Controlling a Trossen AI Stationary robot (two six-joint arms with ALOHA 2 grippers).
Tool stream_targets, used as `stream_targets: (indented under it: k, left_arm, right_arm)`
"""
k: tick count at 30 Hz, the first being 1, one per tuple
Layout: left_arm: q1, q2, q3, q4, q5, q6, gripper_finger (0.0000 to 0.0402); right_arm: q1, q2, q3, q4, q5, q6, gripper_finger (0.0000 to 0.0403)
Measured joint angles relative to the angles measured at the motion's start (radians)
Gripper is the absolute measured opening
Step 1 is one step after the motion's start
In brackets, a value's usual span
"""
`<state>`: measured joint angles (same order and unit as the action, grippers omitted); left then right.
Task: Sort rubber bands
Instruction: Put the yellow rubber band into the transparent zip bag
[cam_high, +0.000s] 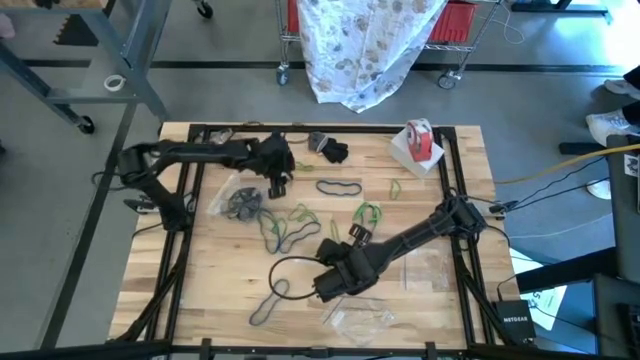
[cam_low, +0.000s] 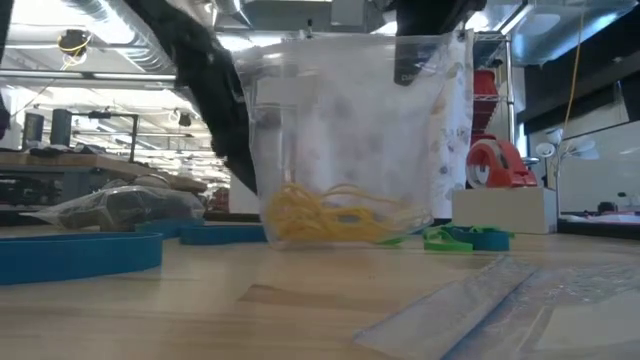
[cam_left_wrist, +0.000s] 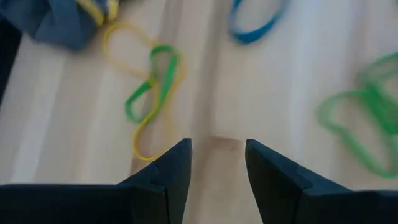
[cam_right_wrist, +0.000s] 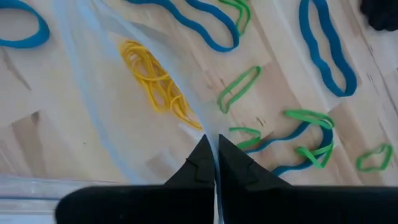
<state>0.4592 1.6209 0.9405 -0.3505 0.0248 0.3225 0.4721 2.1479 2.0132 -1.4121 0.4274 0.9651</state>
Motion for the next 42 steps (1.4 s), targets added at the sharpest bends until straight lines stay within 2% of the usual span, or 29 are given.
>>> stream_targets:
  k: [7,12,18,22,26,29,35,42]
  left_arm:
    - [0.106,0.112,0.000,0.117,0.022,0.137,0.0144]
    - [0.113,0.162,0.000,0.166,0.025,0.205,0.0144]
    - [0.117,0.220,0.003,0.184,0.038,0.204,0.0140]
    - [0.117,0.229,0.004,0.181,0.039,0.201,0.0103]
    - [0.112,0.229,0.003,0.168,0.038,0.202,0.0022]
    - [0.092,0.228,0.006,0.142,0.019,0.189,0.0008]
    - [0.003,0.124,-0.006,0.000,-0.002,0.102,0.0000]
    - [-0.160,-0.130,-0.003,-0.106,0.007,-0.034,0.0001]
  right_arm:
    - [0.000,0.000,0.000,0.000,0.000,0.043,0.0000]
    - [0.000,0.000,0.000,0.004,-0.001,0.052,0.0000]
    - [0.000,-0.001,0.001,0.005,-0.001,0.052,0.0000]
    - [0.000,-0.002,0.001,0.005,-0.001,0.052,0.0000]
    - [0.000,-0.002,0.001,0.006,0.000,0.052,0.0000]
    - [0.000,-0.002,0.001,0.006,0.000,0.052,0.0000]
    - [-0.001,-0.002,0.001,0.002,0.001,0.049,0.0000]
    - [-0.016,-0.002,0.001,-0.006,0.026,0.001,0.0000]
